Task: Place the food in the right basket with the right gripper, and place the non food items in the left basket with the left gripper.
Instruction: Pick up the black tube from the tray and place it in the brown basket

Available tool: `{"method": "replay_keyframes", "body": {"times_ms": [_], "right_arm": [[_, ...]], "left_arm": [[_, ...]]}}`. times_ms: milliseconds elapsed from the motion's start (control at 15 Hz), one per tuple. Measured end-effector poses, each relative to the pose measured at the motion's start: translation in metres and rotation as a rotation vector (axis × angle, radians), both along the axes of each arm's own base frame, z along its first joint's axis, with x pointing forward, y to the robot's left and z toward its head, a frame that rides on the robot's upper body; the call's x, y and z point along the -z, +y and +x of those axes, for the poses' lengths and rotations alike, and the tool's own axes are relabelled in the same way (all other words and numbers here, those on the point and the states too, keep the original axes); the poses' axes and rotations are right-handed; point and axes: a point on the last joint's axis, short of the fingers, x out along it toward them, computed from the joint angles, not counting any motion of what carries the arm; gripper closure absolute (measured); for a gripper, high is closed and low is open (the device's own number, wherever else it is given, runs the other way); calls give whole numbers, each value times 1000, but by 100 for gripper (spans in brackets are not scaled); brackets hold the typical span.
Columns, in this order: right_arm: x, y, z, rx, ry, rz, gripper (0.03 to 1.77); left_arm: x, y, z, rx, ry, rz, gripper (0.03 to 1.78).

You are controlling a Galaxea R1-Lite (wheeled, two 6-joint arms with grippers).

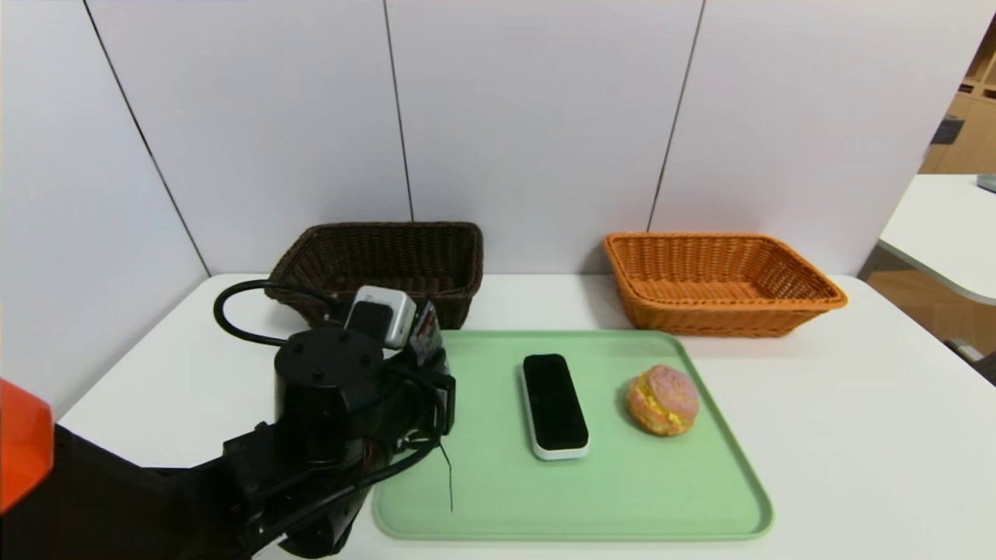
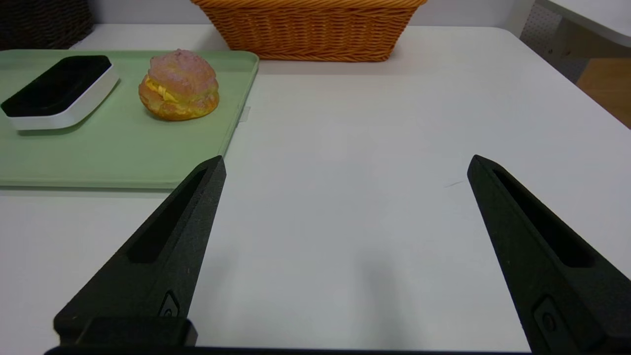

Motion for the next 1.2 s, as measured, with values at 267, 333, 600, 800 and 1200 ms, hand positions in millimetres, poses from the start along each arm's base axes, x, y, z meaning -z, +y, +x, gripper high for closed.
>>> {"method": "replay_keyframes", "body": {"times_ms": [267,333,600,800,1200], "right_arm": [[0,0,0,0,0,0,10],[0,0,0,0,0,0,10],[0,0,0,-1,0,0,10],[0,0,0,0,0,0,10],[0,0,0,0,0,0,10]], "left_arm": [[-37,9,6,-27,-88,-27,142],[-48,12,12,-48,-116,-23,142],[-84,34,46,-162,-179,24,142],[-101,47,76,-238,-198,56,142],[-86,54,143,-240,-109,118,142]]}}
